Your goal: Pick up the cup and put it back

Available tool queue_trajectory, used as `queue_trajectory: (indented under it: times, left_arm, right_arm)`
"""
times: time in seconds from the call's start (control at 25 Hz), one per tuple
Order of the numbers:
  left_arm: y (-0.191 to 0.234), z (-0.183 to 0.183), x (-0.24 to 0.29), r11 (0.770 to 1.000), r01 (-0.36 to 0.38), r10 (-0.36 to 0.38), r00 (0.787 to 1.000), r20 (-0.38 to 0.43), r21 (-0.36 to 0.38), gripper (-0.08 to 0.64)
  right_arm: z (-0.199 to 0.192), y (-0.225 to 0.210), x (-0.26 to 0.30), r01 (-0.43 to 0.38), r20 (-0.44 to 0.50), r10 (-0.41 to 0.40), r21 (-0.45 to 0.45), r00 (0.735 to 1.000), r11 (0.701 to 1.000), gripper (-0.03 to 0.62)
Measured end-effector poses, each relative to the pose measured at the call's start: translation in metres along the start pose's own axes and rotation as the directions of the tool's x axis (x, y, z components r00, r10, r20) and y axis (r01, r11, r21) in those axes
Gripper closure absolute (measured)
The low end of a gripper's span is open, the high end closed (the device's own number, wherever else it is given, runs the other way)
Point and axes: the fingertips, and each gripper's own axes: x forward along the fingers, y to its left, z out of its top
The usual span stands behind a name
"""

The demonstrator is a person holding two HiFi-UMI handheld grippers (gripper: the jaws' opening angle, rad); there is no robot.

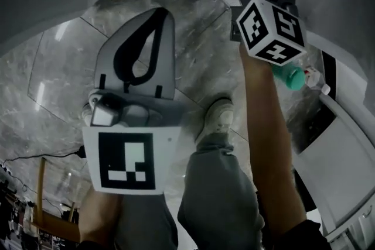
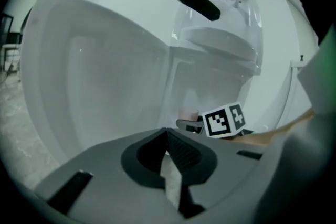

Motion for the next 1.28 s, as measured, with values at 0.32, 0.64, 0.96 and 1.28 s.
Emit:
queue_trajectory:
  times: [0.32, 0.64, 0.96, 1.28]
  left_arm:
    - [-0.004, -0.003, 0.01, 0.999, 0.039, -0.039, 0.999, 0.018, 0.017, 0.548]
    - [0.003, -0.007, 0.008, 1.0, 0.029, -0.029, 1.0, -0.009, 0.003, 0.548]
    - [0.007, 0.003, -0.007, 1.0, 0.009, -0.009, 1.0, -0.025, 0.0, 0.548]
    - [0.009, 0.034, -0.057, 1.0, 0.001, 0.0, 0.999, -0.035, 0.018, 0.548]
  right_arm:
    - [-0.01, -0.015, 0.039, 0.029, -0.015, -0.029, -0.016, 0.999, 0.999, 0.227]
    - [-0.03, -0.025, 0.027, 0.063, -0.087, -0.059, 0.037, 0.994, 0.997, 0.225]
    - [-0.025, 0.001, -0.011, 0.053, -0.119, -0.041, 0.096, 0.992, 0.994, 0.209]
    - [-0.012, 0.029, -0.089, 0.081, -0.146, -0.055, 0.177, 0.988, 0.981, 0.342]
